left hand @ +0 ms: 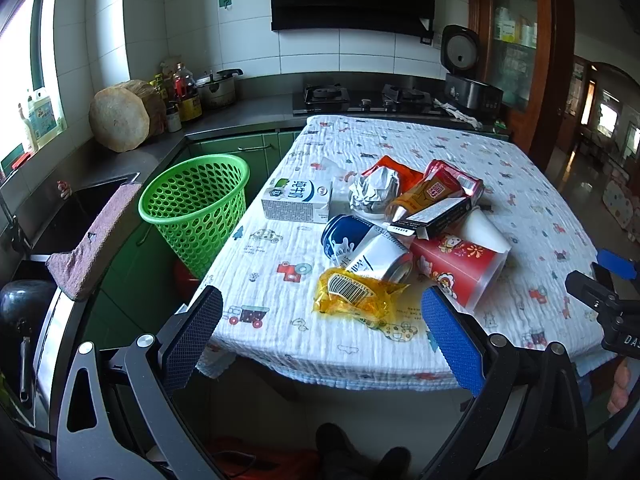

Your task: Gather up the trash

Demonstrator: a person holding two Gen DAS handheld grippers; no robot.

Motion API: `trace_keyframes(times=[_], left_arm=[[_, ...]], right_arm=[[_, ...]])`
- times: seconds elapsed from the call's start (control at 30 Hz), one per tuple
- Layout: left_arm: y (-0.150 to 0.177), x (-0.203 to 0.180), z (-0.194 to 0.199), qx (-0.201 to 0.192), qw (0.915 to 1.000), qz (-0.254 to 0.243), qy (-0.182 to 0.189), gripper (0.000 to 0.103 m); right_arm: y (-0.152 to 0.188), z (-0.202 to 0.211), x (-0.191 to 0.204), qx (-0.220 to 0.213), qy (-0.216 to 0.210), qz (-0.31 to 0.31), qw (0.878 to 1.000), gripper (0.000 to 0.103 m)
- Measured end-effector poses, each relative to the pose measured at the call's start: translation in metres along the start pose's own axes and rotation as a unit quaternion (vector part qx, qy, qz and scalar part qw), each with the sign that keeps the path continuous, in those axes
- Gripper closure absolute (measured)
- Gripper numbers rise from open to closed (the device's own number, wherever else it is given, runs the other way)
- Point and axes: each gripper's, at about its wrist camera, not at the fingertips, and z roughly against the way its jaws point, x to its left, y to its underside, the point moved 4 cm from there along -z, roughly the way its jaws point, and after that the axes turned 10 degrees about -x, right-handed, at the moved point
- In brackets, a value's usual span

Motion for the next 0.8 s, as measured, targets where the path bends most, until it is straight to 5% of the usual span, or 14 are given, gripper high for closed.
trace_keyframes(times=[0.8], left_arm=[[-0.009,0.001,0.003,-0.009,1.0,0.001,-0.002,0.005]], right_arm=[[-0.006,0.004,-0.002,-0.007,-0.001,-0.004,1.0,0.006]])
